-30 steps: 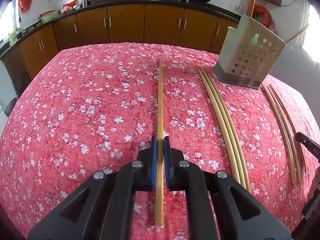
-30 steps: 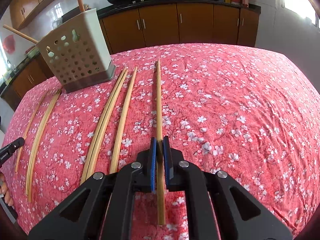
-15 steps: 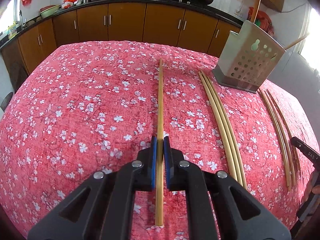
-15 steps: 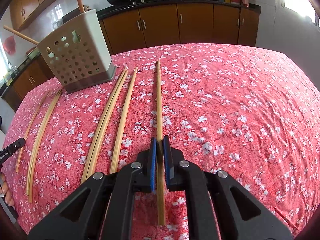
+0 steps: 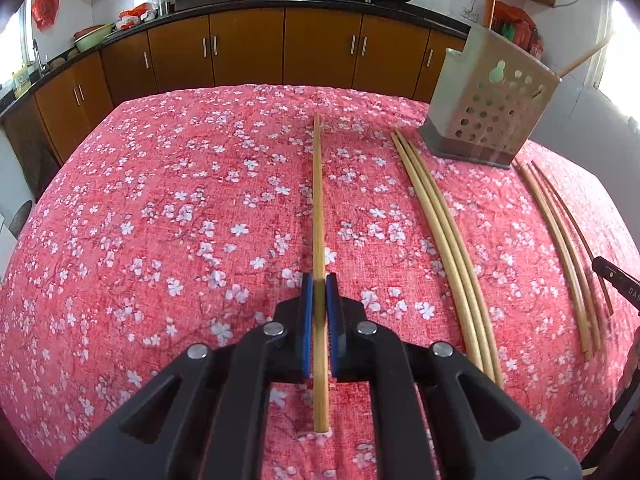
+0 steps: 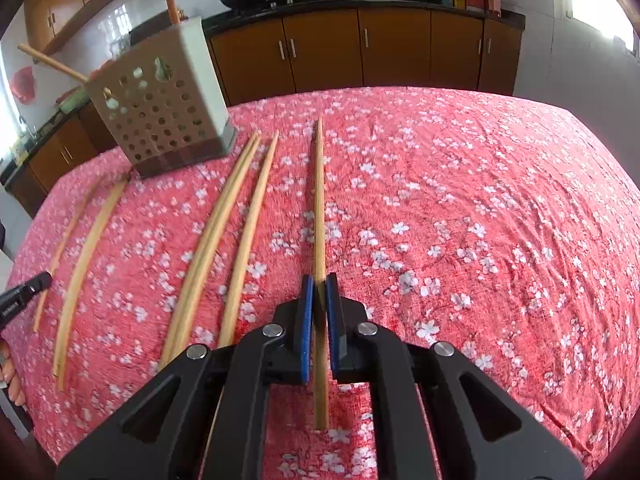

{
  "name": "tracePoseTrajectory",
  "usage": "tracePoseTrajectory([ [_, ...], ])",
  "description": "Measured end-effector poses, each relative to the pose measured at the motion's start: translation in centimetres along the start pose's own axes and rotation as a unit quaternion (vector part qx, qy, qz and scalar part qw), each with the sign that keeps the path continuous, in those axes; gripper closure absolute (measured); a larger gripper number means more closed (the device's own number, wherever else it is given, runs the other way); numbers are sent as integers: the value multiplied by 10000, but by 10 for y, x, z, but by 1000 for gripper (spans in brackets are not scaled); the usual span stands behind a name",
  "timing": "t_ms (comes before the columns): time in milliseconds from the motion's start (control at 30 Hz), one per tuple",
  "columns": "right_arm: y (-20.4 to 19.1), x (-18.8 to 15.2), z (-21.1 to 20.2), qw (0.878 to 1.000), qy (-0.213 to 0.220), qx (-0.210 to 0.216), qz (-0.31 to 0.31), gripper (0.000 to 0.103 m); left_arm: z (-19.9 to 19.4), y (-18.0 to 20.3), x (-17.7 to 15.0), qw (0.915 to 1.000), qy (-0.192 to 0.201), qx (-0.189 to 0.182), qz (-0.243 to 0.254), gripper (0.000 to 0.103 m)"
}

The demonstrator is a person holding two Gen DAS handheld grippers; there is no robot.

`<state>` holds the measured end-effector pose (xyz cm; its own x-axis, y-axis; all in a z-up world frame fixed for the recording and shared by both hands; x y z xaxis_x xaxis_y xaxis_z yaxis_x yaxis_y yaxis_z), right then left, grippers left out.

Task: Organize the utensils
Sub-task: 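Raise the left tool's chopstick above the holder while the right tool carries its chopstick there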

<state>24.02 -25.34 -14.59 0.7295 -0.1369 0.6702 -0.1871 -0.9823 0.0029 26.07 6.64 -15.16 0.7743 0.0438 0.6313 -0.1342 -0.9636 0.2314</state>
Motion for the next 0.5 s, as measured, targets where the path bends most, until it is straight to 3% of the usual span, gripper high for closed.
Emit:
tracePoseTrajectory([
  [167, 12, 26, -39, 9981, 574, 45, 196, 96, -29, 5, 21, 9989, 461, -55, 69, 95],
  [333, 20, 53, -77, 9923, 1181, 115, 368, 96, -74, 15, 54, 9924, 1189, -307, -28, 95],
  [500, 19, 67, -91, 9890, 1415, 146, 395, 96, -105, 23, 77, 9853, 1649, -450, -68, 95],
])
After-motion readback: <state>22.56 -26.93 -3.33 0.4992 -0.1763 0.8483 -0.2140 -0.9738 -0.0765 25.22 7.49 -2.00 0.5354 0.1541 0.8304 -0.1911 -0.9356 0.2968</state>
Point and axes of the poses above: each gripper's, at about its wrist camera, not at the fingertips, and z roughly the way its jaws point, y to its right, x to its top, the point moved 8 cm from there along z, roughly the way its jaws point, and after that the axes turned 12 degrees about -x, right-handed, at the moved point
